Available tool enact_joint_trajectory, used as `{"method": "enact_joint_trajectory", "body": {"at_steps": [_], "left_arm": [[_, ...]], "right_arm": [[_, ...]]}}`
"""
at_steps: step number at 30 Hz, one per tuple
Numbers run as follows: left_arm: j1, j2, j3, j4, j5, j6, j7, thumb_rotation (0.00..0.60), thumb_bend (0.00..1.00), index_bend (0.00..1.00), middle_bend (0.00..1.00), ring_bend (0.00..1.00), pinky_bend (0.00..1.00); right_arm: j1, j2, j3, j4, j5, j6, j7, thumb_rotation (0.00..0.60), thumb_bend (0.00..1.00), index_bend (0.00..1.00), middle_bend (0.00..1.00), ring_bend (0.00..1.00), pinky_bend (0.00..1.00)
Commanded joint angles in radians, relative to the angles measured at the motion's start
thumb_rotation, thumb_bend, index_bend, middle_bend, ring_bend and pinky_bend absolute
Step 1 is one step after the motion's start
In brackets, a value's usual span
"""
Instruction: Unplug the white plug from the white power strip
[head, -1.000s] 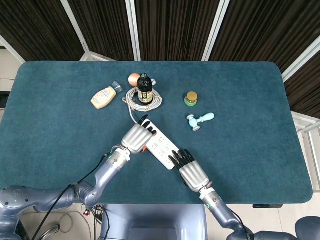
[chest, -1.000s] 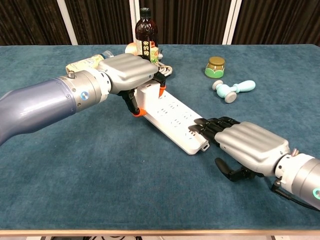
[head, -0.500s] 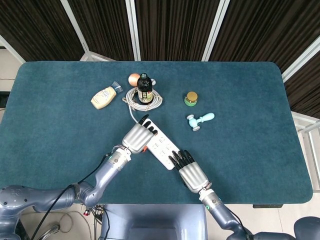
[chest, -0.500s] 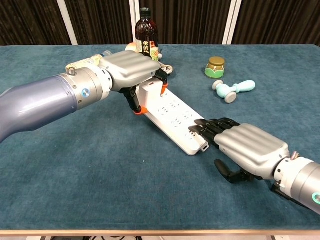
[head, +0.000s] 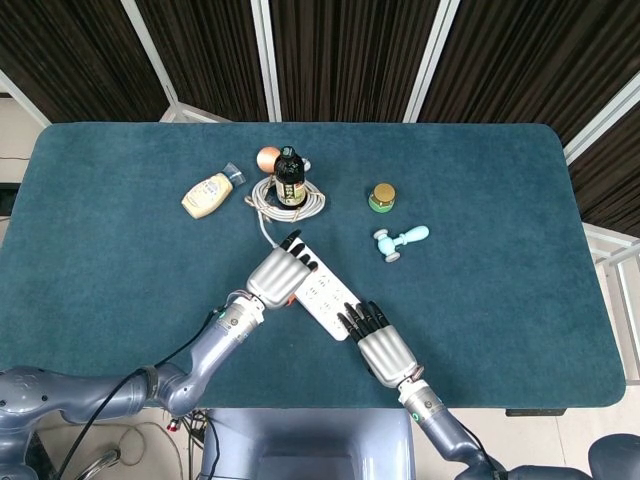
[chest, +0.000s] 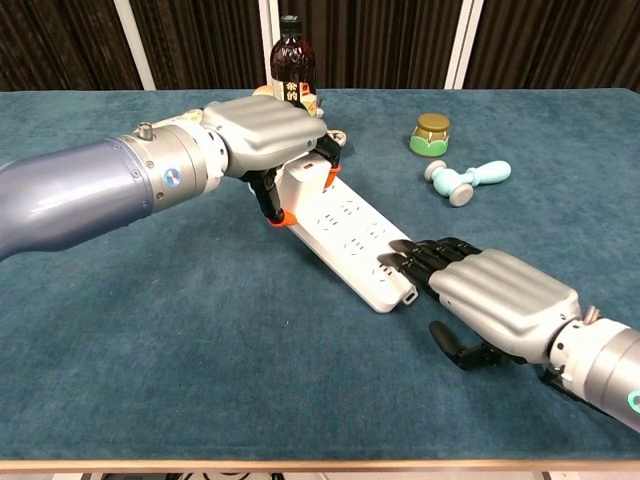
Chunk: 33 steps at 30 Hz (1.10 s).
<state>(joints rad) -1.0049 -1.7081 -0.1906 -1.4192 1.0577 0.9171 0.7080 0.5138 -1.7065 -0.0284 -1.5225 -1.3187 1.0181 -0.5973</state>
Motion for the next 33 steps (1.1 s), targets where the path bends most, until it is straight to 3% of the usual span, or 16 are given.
{"method": "enact_joint_trajectory", "body": {"at_steps": [1, 8, 22, 33], "left_arm": [[-0.013, 0.022, 0.000, -0.031, -0.036, -0.015, 0.038, 0.600, 0.37, 0.59, 0.62, 0.21, 0.08], [-0.032, 0.048, 0.010, -0.082, -0.105, -0.018, 0.104, 0.600, 0.37, 0.60, 0.63, 0.21, 0.08], [-0.035, 0.091, -0.021, -0.122, -0.080, 0.056, 0.070, 0.600, 0.37, 0.59, 0.62, 0.22, 0.08], [0.075, 0.166, 0.071, -0.159, -0.040, 0.135, 0.006, 0.600, 0.37, 0.57, 0.60, 0.22, 0.09]], "right_arm": [[-0.001, -0.001, -0.002, -0.001, -0.001, 0.000, 0.000, 0.600, 0.72, 0.00, 0.00, 0.00, 0.00], [-0.004, -0.006, -0.007, -0.004, -0.004, 0.000, 0.001, 0.600, 0.72, 0.00, 0.00, 0.00, 0.00], [-0.008, 0.005, 0.015, -0.026, -0.032, 0.046, 0.003, 0.600, 0.72, 0.00, 0.00, 0.00, 0.00], [-0.037, 0.081, 0.073, -0.067, -0.150, 0.209, 0.113, 0.600, 0.72, 0.00, 0.00, 0.00, 0.00]]}}
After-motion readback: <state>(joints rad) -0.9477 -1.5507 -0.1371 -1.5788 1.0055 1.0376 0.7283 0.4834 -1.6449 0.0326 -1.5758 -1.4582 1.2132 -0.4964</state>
